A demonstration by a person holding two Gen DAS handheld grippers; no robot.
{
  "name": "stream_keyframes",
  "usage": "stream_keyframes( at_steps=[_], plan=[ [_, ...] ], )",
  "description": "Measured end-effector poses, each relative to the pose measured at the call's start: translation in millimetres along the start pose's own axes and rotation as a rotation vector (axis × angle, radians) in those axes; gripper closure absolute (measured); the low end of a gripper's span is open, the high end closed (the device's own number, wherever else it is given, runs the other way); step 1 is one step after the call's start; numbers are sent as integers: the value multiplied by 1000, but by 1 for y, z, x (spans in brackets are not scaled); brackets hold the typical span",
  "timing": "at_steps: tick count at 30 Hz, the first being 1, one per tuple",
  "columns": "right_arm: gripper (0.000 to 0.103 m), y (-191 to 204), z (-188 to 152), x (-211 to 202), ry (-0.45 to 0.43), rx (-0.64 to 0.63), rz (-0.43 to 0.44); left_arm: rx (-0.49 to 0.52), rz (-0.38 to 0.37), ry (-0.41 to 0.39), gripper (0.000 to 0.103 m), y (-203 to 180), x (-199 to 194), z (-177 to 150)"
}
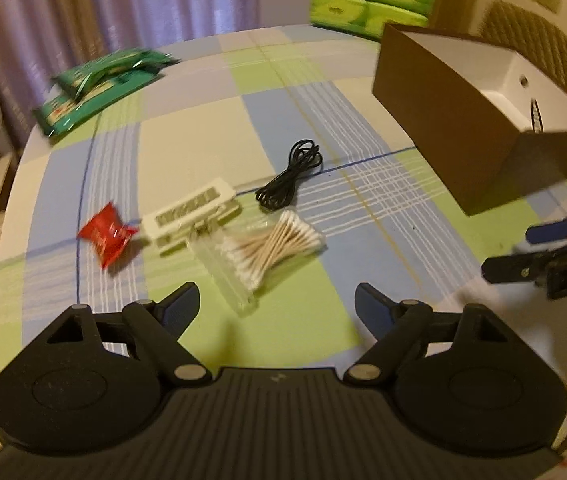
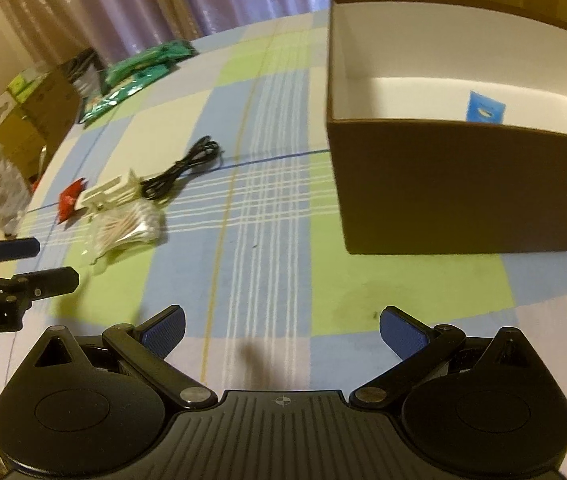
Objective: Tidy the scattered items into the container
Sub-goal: 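Withdraw both tools from the box back toward the table items, then grasp the cotton swab bag with left tool while right tool grasps black cable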
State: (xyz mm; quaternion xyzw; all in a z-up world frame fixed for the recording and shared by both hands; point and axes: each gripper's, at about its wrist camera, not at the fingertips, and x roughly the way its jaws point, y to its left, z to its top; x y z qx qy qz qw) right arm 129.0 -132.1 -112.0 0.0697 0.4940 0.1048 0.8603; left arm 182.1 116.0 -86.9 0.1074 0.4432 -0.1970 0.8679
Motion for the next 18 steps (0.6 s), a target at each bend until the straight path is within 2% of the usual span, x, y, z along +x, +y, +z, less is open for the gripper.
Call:
stream_keyframes(
  at_steps=[6,14,15,18],
  plan=[
    [2,-10,2,2,2,61,-55,186,-60,11,34,0,32,13],
    [2,-22,-3,-2,7,131,-119,322,-125,33,35,4,71,29],
    [2,-21,-4,-2,9,133,-122,329,-130,45,42,4,76,29],
    [2,-17,-6,-1,13,134,-119,347,-121,55,54,4,82,25]
  ],
)
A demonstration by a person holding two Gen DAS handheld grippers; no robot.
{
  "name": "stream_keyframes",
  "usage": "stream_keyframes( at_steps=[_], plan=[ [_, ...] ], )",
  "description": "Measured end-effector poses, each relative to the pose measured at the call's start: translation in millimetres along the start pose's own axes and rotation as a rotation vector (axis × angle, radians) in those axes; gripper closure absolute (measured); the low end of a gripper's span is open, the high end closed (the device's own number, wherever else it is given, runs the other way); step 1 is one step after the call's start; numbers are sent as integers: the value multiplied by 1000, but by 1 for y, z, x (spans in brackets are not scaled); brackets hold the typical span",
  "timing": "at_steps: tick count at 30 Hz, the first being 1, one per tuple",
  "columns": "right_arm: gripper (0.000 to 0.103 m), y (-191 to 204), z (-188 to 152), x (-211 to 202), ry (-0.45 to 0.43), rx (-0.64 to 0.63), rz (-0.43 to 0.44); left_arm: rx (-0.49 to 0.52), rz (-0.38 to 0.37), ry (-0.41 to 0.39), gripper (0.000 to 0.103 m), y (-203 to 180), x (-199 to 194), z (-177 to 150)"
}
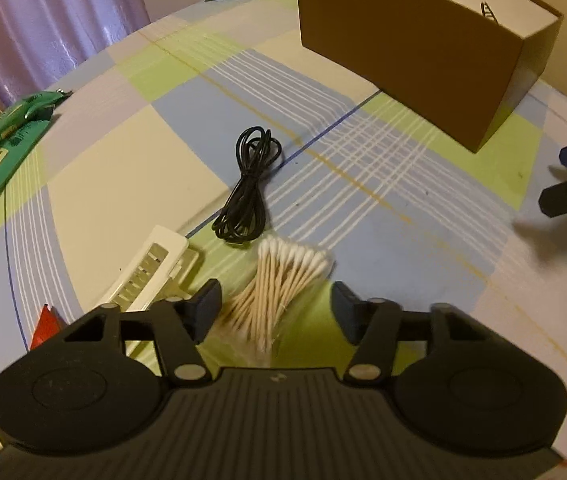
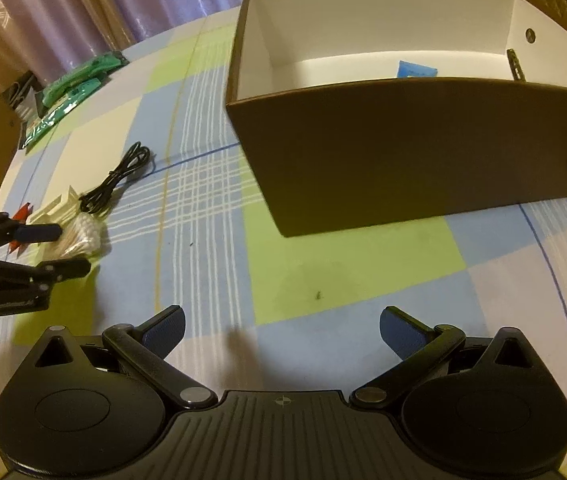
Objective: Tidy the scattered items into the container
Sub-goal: 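Grasp the cotton swab bag with left tool while right tool grasps black cable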
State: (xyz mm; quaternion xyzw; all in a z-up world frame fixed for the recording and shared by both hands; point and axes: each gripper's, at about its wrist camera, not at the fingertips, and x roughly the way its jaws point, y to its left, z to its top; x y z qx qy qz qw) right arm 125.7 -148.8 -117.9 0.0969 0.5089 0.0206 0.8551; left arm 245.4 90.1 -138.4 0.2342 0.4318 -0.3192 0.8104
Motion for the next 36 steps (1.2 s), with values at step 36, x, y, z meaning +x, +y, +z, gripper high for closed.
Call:
stream_keyframes(
  at_steps=[36],
  plan=[
    [2,166,85,133,-88,-689,168,-670,175,156,72,106,-56,-94]
  ],
)
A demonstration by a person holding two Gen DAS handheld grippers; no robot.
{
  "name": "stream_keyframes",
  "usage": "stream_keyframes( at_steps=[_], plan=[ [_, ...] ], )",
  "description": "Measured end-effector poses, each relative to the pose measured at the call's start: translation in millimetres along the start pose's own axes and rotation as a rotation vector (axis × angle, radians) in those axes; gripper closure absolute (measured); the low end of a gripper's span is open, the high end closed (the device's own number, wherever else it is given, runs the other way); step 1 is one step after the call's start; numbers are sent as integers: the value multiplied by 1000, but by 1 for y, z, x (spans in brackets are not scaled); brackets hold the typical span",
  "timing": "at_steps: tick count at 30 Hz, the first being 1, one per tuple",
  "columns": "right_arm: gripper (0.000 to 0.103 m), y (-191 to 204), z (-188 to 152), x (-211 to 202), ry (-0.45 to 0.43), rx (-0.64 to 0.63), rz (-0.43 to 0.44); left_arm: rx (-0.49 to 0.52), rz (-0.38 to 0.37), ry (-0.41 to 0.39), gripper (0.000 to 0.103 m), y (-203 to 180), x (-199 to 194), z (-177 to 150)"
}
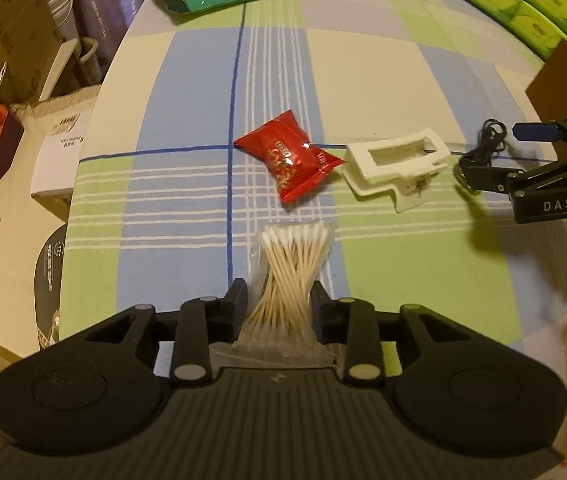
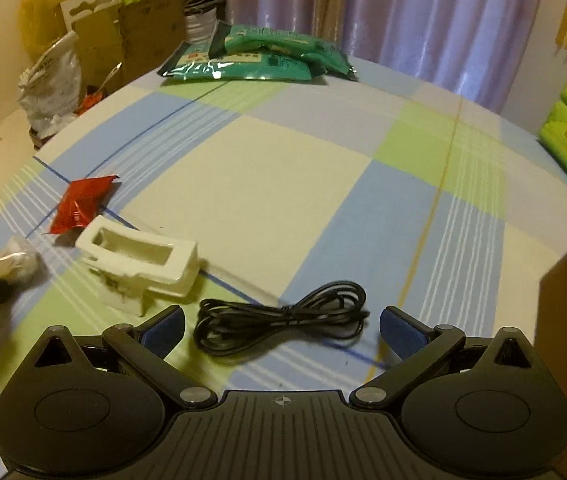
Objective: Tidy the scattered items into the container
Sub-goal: 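Grasp the cotton swab bag with left tool while right tool grasps black cable, then carry the swab bag and black cable with both tools over the box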
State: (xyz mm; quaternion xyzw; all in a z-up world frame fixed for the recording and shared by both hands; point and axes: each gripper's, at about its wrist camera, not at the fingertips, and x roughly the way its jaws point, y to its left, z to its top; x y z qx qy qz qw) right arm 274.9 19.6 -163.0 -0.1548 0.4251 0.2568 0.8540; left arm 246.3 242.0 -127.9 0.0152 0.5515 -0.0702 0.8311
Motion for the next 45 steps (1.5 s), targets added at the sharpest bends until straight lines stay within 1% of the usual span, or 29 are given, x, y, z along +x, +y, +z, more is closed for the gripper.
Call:
stream_keyframes(
  at_steps=[2,4,5,6,7,12,13,15,18,22,26,30,34,39,45],
  plan=[
    [2,-2,2,8,14,-11,1,-14,9,10,69,1,3,0],
    [2,-2,1,12,28,-31,8,-11,12,6,69,1,3,0],
    [4,-2,0,14,29,-42,-2,-11,13,4,68,0,3,0],
    [7,-3,0,15,27,-47,5,-9,14,2,66,-1,3,0],
    [8,-4,0,14,29,-36,20,-4,14,0,66,-2,3,-1],
    [9,-4,-4,11,38,-8,-1,20,40,-7,66,-8,6,0],
    [9,-3,-5,10,43,1,-7,24,46,-9,66,-9,6,0],
    [9,-2,-9,4,58,27,-22,32,45,-12,73,-12,5,0],
    [9,1,-19,-5,71,63,-34,44,42,-9,78,-17,4,-3],
    [9,5,-37,-22,86,102,-25,56,39,-4,81,-26,0,-10],
    [9,8,-55,-46,85,129,1,62,11,-1,85,-39,-7,-20],
    [9,5,-68,-78,42,171,31,75,-24,-11,85,-57,-19,-31],
    [9,-1,-79,-112,-5,195,48,90,-67,-47,86,-82,-40,-37],
    [9,-16,-97,-157,-59,224,53,123,-113,-106,86,-124,-67,-38],
    [9,-49,-124,-211,-104,283,28,184,-172,-161,86,-183,-92,-36]
  ],
)
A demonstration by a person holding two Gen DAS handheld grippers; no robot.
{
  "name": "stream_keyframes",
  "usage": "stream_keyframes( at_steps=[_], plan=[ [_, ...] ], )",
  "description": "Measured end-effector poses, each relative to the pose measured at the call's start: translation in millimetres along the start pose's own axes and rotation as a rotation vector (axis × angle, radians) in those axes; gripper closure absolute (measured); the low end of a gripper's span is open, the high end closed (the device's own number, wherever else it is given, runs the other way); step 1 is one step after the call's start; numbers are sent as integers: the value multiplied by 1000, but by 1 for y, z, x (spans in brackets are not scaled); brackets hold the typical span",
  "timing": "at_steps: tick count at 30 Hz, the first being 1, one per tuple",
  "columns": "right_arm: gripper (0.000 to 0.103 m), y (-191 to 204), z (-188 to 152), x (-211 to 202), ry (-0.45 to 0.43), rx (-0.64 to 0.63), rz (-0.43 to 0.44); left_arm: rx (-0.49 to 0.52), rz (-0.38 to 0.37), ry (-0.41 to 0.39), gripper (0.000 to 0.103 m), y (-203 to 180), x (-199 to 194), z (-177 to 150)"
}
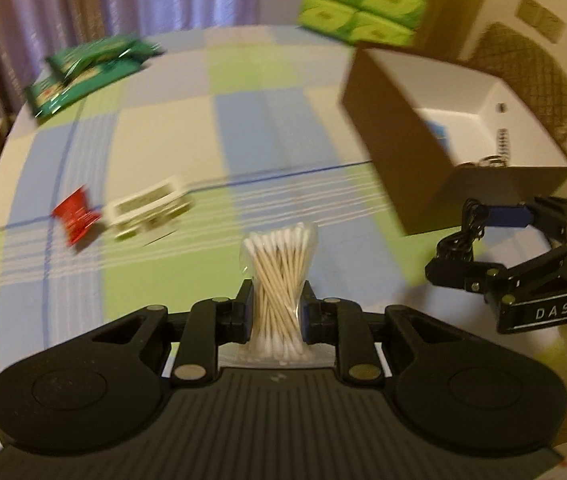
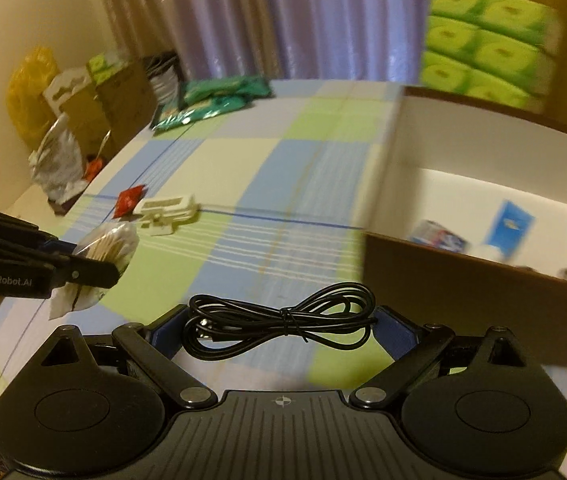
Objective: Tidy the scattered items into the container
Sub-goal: 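Carry the swab bag and black cable with both tools over the box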
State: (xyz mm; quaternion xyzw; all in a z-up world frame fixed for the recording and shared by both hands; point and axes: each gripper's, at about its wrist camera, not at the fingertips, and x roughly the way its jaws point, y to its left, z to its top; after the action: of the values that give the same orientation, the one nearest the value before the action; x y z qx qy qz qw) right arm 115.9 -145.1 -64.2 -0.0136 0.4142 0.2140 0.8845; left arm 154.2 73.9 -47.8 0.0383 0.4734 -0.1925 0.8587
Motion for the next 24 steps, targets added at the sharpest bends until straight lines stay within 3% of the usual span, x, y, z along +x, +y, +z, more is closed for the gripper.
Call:
stream_keyframes(
  at_steps=[13,18,24],
  plan=[
    [9,-109,0,-97,-101,85,-119,135,-114,-83,86,-122,8,55],
    [9,-150,19,-112,-135,66,-149,168,-128,-116,86,-156,24,89],
    [9,-189,50,-103,-155,49,-161,177,-118,-123,85,-178,54,133]
  ],
)
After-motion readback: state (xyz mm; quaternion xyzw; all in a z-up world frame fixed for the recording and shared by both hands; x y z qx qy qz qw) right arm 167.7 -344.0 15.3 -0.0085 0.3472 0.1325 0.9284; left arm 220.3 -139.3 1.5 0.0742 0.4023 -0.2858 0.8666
